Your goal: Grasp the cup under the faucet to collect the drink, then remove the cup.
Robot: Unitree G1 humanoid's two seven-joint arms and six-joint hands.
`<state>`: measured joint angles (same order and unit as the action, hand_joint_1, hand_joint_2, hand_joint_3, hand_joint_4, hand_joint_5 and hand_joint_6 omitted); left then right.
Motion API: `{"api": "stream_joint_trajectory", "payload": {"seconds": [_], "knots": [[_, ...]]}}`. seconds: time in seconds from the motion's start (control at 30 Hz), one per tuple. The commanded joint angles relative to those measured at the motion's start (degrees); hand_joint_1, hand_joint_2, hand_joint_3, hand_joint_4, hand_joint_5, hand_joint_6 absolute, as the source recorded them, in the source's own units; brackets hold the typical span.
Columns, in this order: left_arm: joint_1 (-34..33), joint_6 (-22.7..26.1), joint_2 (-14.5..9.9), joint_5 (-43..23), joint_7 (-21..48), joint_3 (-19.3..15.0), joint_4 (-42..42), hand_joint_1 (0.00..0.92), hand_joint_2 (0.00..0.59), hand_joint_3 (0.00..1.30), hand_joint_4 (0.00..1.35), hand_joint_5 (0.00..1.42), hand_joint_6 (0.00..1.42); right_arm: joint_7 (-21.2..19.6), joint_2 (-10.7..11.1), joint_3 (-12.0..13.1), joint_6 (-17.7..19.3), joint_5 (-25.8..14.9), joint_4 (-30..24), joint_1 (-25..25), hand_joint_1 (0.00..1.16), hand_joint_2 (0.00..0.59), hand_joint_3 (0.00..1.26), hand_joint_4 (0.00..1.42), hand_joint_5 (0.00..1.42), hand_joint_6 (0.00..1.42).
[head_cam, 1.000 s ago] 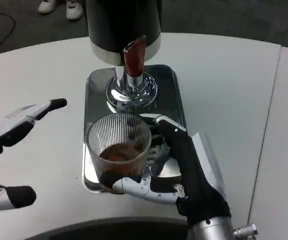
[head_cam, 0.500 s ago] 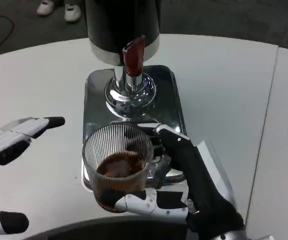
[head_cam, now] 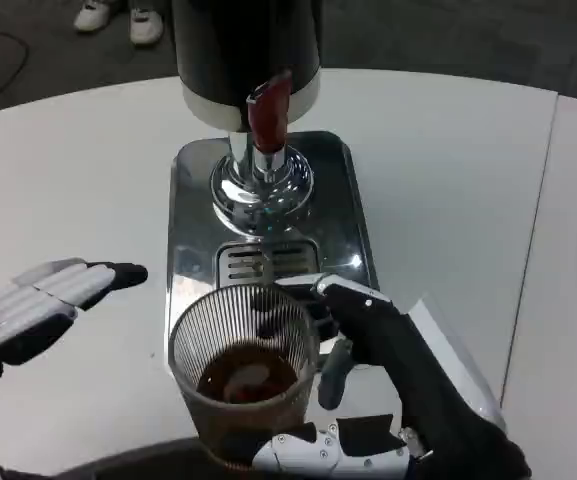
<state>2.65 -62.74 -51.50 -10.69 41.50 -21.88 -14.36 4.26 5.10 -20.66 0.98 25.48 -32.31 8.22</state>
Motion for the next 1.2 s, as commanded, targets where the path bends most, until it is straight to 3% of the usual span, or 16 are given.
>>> {"api": "stream_joint_trajectory", "payload": {"seconds": [0.03,0.23,0.43,0.87,1.2], "knots": [[2.17,-0.86,-1.72,0.98,-0.58,-0.59,2.32,0.000,0.079,0.02,0.00,0.01,0.00,2.20,0.94,0.47,0.42,-2.26,-3.29,0.54,0.89,0.109,0.78,0.83,1.04,1.01],[2.58,-2.21,-1.96,3.42,-1.01,-0.61,4.23,0.000,0.079,0.02,0.00,0.01,0.00,3.97,1.89,1.07,-0.16,-3.09,-4.44,0.53,0.89,0.109,0.78,0.83,1.03,1.01],[2.80,-3.29,-2.07,5.07,-1.73,0.05,6.37,0.000,0.079,0.02,0.00,0.00,0.00,5.77,2.85,3.25,-0.81,-4.10,-5.22,-0.18,0.89,0.108,0.78,0.83,1.03,1.01],[3.74,-2.92,-3.04,8.74,-2.36,0.31,12.04,0.000,0.076,0.00,0.00,0.00,0.00,9.72,6.44,11.08,-3.60,-8.54,-11.54,1.56,0.89,0.108,0.78,0.83,1.03,1.01],[5.01,-0.78,-4.08,9.18,-3.05,-0.01,15.49,0.000,0.080,0.00,0.00,0.00,0.00,11.64,8.14,15.54,-6.27,-11.45,-17.06,4.53,0.88,0.114,0.78,0.83,1.03,1.01]]}}
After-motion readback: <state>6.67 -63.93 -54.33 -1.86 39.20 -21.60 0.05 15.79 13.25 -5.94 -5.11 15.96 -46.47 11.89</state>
